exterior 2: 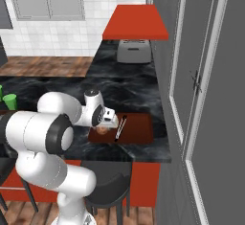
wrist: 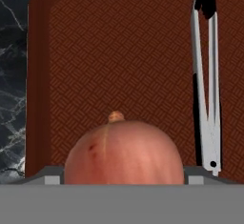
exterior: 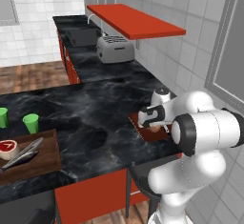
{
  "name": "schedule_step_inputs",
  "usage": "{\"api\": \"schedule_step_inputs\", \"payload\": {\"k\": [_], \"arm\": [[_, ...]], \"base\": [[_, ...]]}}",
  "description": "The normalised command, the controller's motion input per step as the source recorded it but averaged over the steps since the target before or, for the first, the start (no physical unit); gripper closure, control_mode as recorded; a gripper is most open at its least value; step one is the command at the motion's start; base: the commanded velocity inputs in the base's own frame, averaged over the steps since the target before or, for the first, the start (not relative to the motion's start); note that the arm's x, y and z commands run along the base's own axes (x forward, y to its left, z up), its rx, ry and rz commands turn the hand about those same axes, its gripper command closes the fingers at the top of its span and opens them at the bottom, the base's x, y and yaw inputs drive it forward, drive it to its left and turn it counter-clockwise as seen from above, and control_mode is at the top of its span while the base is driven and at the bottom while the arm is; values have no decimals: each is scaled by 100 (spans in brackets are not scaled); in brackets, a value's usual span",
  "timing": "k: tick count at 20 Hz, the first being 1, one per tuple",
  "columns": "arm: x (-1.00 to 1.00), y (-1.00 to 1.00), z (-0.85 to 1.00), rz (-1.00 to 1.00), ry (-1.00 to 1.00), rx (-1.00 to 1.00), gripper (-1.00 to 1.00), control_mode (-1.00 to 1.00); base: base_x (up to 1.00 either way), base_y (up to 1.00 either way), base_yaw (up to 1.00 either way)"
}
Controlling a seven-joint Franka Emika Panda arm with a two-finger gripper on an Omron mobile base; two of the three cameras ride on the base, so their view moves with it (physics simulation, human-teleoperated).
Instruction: Gather the onion and potato from the fridge and place them on a tray on the dining counter. Then gather the steak and fish from the fridge and place them on the other tray.
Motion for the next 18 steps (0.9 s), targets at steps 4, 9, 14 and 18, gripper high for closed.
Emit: {"api": "schedule_step_inputs", "payload": {"k": [4,9,14,18], "arm": [[-2,0,0,0,-5,0,-100,-100],[-14,0,1,0,-12,0,-100,-100],[-40,0,24,0,-8,0,-100,-100],[-38,-3,83,0,-10,0,-100,-100]], "base": [[0,0,0],[0,0,0],[0,0,0],[0,0,0]]}}
